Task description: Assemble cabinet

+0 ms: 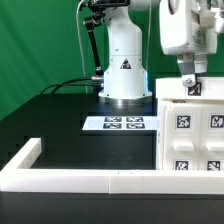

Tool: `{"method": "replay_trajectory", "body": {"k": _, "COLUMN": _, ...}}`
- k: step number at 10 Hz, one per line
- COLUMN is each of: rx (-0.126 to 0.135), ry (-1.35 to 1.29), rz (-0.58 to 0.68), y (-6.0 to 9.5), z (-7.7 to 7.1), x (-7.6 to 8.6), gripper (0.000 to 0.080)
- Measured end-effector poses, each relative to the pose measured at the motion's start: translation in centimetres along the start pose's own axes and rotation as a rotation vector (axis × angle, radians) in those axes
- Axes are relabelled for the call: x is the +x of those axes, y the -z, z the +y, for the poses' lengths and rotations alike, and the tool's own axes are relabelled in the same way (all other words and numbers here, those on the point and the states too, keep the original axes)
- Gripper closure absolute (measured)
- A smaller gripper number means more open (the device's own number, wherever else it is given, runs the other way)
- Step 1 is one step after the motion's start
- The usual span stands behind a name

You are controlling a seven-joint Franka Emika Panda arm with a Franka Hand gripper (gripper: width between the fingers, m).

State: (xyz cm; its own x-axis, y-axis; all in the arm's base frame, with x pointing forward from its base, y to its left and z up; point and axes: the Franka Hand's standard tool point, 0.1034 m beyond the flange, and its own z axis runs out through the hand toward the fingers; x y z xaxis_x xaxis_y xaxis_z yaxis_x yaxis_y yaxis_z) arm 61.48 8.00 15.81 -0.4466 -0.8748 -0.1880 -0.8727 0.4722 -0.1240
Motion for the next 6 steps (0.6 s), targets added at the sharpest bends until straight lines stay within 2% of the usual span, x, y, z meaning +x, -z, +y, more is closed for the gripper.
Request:
{"method": "replay_trajectory", "body": {"k": 3, "rx": -0.012, "ry": -0.13, "rz": -0.052, "y": 0.0, "z": -0.08, "x": -0.04, "gripper": 0.0239}}
{"method": "replay_trajectory", "body": {"k": 5, "rx": -0.028, "ry": -0.147, "rz": -0.069, "y": 0.02, "z": -0.05, "x": 0.04, "gripper": 0.0239}}
{"method": "replay_trajectory", "body": {"k": 6, "rx": -0.025, "ry": -0.122, "rz": -0.07, "y": 0.01, "z": -0.05, "x": 0.01, "gripper": 0.0239}}
